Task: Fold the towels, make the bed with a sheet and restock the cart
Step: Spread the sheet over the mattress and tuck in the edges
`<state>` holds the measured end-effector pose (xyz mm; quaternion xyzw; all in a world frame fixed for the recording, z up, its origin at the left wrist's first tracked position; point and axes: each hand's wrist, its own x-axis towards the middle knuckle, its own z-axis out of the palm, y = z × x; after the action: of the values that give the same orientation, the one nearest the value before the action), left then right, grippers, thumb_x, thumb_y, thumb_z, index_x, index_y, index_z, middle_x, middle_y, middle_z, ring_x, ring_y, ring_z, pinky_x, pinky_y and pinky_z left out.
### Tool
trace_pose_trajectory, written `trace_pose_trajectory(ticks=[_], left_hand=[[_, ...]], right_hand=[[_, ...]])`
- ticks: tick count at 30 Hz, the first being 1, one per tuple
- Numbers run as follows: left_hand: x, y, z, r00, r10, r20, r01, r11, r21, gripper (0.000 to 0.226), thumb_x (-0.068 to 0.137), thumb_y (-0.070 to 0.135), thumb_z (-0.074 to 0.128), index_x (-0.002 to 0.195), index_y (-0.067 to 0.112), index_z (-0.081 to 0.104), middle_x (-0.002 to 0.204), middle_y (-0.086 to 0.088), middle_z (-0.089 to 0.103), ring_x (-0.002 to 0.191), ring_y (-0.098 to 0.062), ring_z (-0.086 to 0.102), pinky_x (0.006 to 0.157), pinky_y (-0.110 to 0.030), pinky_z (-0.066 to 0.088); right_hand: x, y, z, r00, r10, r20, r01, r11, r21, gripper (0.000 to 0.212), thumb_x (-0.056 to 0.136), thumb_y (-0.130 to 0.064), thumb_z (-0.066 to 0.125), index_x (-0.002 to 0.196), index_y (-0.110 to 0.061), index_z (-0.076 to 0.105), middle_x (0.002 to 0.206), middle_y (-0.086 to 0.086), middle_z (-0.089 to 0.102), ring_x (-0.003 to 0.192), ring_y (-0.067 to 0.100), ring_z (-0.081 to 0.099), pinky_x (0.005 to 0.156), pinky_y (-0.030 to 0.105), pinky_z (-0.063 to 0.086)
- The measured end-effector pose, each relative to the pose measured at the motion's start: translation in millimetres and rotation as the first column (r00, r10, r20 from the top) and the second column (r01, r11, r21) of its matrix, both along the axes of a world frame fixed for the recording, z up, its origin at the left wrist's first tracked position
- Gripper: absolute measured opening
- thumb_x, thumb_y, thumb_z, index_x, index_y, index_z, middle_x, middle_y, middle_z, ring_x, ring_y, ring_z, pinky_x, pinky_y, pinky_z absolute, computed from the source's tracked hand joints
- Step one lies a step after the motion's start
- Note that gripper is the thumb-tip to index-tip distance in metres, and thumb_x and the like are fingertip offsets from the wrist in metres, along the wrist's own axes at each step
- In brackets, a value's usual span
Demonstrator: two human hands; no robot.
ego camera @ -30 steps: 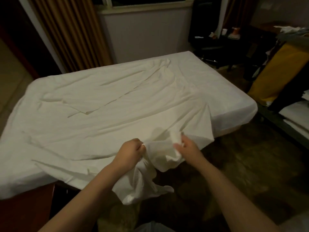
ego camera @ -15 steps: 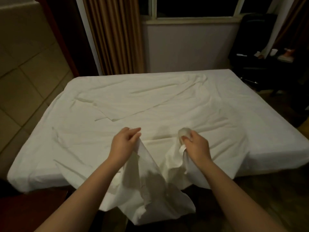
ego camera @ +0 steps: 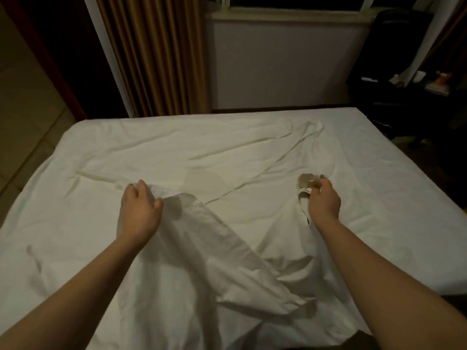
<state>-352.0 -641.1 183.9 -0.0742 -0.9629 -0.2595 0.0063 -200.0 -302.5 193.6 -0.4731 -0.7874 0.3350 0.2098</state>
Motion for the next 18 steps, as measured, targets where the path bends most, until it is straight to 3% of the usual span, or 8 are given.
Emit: trace_pose_trajectory(ticks=[3, 6, 10, 12, 14, 15, 18], left_hand=[[-11.9, 14.7, -35.5, 0.996, -0.045, 0.079, 0.05, 0.997, -0.057, 0.04, 0.085, 0.017, 0.056, 0.117, -0.005, 0.044, 0.117, -0.028, 0.044, 0.109, -0.043, 0.044, 0.095, -0.047, 0.04], [7.7, 29.7, -80.1, 0.966, -0.155, 0.206, 0.188, 0.971, -0.15, 0.038, 0.086, 0.015, 0.056, 0.117, -0.004, 0.05, 0.119, -0.027, 0.048, 0.11, -0.04, 0.047, 0.092, -0.044, 0.04], [51.3, 38.1, -144.1, 0.765, -0.186, 0.617, 0.386, 0.899, -0.208, 0.041, 0.093, 0.024, 0.048, 0.132, 0.008, 0.047, 0.133, -0.015, 0.046, 0.12, -0.03, 0.048, 0.099, -0.036, 0.041], [78.8, 41.0, -154.0, 0.705, -0.209, 0.678, 0.462, 0.86, -0.215, 0.028, 0.096, 0.02, 0.042, 0.117, 0.01, 0.058, 0.124, -0.013, 0.056, 0.116, -0.026, 0.053, 0.093, -0.029, 0.039], [100.3, 45.3, -150.7, 0.727, -0.219, 0.651, 0.45, 0.868, -0.21, 0.026, 0.095, 0.014, 0.04, 0.079, 0.013, 0.06, 0.097, -0.01, 0.066, 0.099, -0.026, 0.059, 0.075, -0.029, 0.038], [107.3, 48.7, -145.9, 0.743, -0.21, 0.635, 0.416, 0.889, -0.192, 0.028, 0.094, 0.013, 0.041, 0.074, 0.012, 0.06, 0.088, -0.009, 0.066, 0.094, -0.026, 0.06, 0.071, -0.029, 0.036], [122.9, 74.2, -137.1, 0.781, -0.172, 0.601, 0.305, 0.944, -0.125, 0.028, 0.094, 0.013, 0.043, 0.1, 0.006, 0.069, 0.105, -0.012, 0.069, 0.103, -0.029, 0.06, 0.082, -0.029, 0.04]], right_hand=[[-22.7, -0.2, -31.1, 0.976, 0.139, 0.169, -0.129, 0.989, -0.067, 0.043, 0.102, -0.016, 0.035, 0.145, -0.013, 0.038, 0.138, 0.019, 0.05, 0.125, 0.035, 0.047, 0.1, 0.031, 0.034], [-20.9, -5.6, -78.1, 0.875, 0.27, 0.402, -0.24, 0.963, -0.125, 0.046, 0.099, -0.01, 0.038, 0.144, -0.01, 0.037, 0.141, 0.017, 0.048, 0.127, 0.034, 0.046, 0.102, 0.032, 0.035], [15.5, -24.6, -144.8, 0.655, 0.427, 0.623, -0.236, 0.899, -0.369, 0.049, 0.099, -0.019, 0.038, 0.147, -0.012, 0.03, 0.152, 0.01, 0.034, 0.136, 0.026, 0.036, 0.111, 0.031, 0.03], [40.6, -36.1, -158.4, 0.584, 0.481, 0.654, -0.198, 0.866, -0.46, 0.045, 0.098, -0.021, 0.038, 0.142, -0.014, 0.038, 0.148, 0.008, 0.039, 0.133, 0.025, 0.04, 0.109, 0.031, 0.033], [66.2, -40.3, -159.6, 0.601, 0.48, 0.639, -0.171, 0.858, -0.484, 0.038, 0.097, -0.018, 0.038, 0.134, -0.016, 0.05, 0.141, 0.007, 0.048, 0.126, 0.025, 0.046, 0.104, 0.03, 0.038], [79.9, -39.3, -156.9, 0.645, 0.464, 0.607, -0.153, 0.857, -0.492, 0.036, 0.097, -0.018, 0.039, 0.13, -0.015, 0.054, 0.138, 0.008, 0.051, 0.124, 0.025, 0.048, 0.102, 0.029, 0.039], [129.8, -32.3, -142.8, 0.773, 0.375, 0.512, -0.068, 0.851, -0.521, 0.033, 0.097, -0.019, 0.043, 0.126, -0.013, 0.058, 0.135, 0.008, 0.054, 0.123, 0.027, 0.049, 0.099, 0.026, 0.037]])
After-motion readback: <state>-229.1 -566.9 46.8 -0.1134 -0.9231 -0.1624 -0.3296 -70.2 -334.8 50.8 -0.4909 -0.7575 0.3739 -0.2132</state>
